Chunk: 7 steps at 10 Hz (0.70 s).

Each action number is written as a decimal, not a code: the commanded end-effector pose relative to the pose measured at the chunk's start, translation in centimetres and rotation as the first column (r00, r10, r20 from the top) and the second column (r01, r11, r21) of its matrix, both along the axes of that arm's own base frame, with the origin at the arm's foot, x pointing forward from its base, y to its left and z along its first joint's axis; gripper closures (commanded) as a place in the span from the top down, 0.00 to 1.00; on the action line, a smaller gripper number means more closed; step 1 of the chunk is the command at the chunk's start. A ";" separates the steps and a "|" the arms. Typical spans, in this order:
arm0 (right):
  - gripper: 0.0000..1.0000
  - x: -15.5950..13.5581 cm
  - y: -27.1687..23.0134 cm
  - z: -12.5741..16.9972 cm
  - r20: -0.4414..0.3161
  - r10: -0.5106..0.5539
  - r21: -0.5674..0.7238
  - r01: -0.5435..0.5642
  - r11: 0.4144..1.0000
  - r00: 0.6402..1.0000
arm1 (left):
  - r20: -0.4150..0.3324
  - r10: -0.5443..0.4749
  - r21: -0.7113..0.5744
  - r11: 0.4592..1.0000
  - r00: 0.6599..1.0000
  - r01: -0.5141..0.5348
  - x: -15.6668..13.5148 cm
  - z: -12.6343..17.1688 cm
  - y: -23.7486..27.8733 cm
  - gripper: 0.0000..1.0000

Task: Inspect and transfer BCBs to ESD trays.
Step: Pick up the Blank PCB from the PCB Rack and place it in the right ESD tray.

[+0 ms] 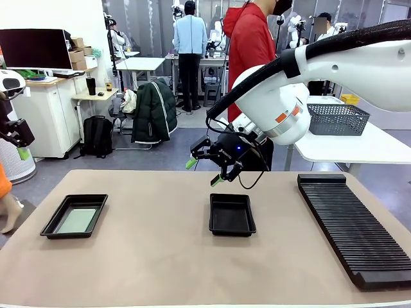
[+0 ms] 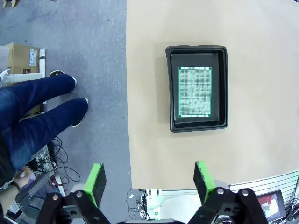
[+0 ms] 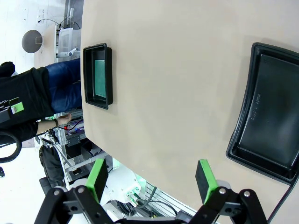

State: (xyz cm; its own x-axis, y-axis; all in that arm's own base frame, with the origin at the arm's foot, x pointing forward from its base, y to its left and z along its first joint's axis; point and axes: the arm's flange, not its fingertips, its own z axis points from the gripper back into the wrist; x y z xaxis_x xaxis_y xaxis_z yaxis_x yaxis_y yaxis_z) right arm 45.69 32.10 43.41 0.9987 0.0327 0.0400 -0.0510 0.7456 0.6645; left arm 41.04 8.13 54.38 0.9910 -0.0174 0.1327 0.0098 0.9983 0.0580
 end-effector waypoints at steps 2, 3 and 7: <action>1.00 -0.1 0.1 0.1 -0.001 -0.017 -0.018 0.017 1.000 1.000 | 0.005 0.001 -0.001 1.000 1.000 -0.001 -0.1 0.0 0.0 1.00; 1.00 -0.1 0.1 0.1 -0.001 -0.017 -0.018 0.017 1.000 1.000 | 0.005 0.001 -0.001 1.000 1.000 -0.001 -0.1 0.0 0.0 1.00; 1.00 -0.1 0.1 0.1 -0.001 -0.017 -0.018 0.017 1.000 1.000 | 0.005 0.001 -0.001 1.000 1.000 -0.001 -0.1 0.0 0.0 1.00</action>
